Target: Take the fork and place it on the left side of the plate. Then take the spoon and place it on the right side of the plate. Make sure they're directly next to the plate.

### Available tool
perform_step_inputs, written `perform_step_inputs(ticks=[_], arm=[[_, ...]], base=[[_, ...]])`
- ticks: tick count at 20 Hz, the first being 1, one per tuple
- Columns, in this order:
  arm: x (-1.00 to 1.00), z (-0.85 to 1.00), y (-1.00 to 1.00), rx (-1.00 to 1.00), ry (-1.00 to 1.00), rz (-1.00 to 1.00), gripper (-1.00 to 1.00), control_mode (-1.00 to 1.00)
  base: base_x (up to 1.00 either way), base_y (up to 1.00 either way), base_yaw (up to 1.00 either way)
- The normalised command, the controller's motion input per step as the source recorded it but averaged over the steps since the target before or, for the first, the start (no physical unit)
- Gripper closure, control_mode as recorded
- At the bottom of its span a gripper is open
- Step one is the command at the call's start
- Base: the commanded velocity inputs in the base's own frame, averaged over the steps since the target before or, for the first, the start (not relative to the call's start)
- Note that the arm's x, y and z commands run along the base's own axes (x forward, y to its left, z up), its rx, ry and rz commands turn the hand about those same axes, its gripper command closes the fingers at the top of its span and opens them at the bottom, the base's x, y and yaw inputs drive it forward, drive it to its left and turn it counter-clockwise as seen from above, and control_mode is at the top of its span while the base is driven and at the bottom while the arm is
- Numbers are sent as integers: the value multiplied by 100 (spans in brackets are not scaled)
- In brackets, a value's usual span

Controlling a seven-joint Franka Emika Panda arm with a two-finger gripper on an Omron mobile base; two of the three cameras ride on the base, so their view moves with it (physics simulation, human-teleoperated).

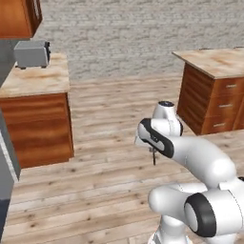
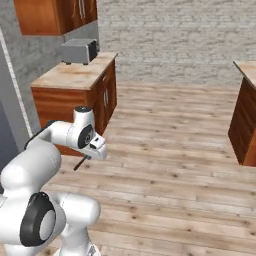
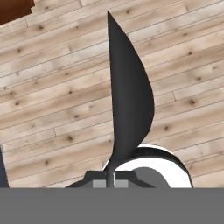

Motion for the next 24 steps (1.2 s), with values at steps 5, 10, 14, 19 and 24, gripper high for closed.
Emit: perform_step_inputs(ticks=[5,10,14,19,24], arm=[[0,0,0,0,0,0,100,100],[0,0,0,0,0,0,100,100],[0,0,0,0,0,0,100,100],[0,0,0,0,0,0,100,100],[0,0,0,0,0,0,100,100]], base=[[72,-8,0],[87,-17,18],[87,-28,9],[78,-35,1],[54,-34,-16]])
